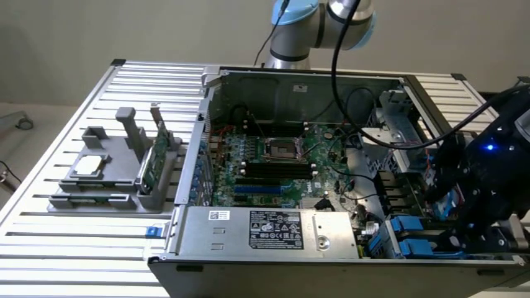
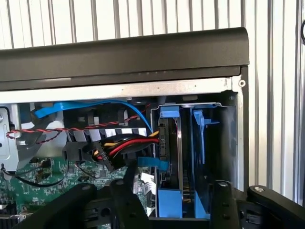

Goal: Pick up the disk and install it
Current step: 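Insert the first disk wire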

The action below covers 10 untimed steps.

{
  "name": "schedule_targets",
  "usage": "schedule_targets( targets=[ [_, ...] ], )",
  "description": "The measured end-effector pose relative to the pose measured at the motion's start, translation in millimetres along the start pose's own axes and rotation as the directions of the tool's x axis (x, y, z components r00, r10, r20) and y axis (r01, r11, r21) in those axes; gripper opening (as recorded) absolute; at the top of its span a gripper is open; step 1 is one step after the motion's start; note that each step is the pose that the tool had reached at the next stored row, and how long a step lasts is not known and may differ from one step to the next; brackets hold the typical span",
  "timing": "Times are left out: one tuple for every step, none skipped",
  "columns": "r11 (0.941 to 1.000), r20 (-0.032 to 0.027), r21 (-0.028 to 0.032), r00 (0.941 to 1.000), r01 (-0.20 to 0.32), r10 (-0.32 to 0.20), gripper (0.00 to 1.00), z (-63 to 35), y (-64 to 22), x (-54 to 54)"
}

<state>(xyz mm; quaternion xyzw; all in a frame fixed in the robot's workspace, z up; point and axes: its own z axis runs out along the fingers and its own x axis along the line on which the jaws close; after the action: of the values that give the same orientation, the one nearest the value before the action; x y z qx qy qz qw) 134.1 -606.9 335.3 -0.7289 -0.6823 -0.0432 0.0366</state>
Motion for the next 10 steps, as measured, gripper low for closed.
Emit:
schedule_targets(
  targets=[
    [1.0000, 0.0001, 0.0000, 1.0000, 0.000, 0.000, 0.59, -0.7, 0.0, 0.1],
    [1.0000, 0.0000, 0.0000, 1.0000, 0.000, 0.000, 0.65, -1.5, 0.0, 0.2],
    [1.0000, 0.0001, 0.0000, 1.0000, 0.000, 0.000, 0.65, -2.4, 0.0, 0.3],
    [1.0000, 0.0002, 0.0000, 1.0000, 0.000, 0.000, 0.65, -3.5, -0.2, 0.4],
    [1.0000, 0.0001, 0.0000, 1.0000, 0.000, 0.000, 0.65, -4.4, -0.5, 0.5],
    [1.0000, 0.0000, 0.0000, 1.0000, 0.000, 0.000, 0.65, -5.4, -1.0, 0.5],
    [1.0000, 0.0000, 0.0000, 1.0000, 0.000, 0.000, 0.64, -6.5, -1.6, 0.6],
    [1.0000, 0.0000, 0.0000, 1.0000, 0.000, 0.000, 0.57, -7.6, -2.5, 0.7],
    [1.0000, -0.0001, 0.0000, 1.0000, 0.000, 0.000, 0.57, -8.2, -3.6, 0.7],
    [1.0000, -0.0003, 0.0000, 1.0000, 0.000, 0.000, 0.45, -8.6, -4.8, 0.7]
  ],
)
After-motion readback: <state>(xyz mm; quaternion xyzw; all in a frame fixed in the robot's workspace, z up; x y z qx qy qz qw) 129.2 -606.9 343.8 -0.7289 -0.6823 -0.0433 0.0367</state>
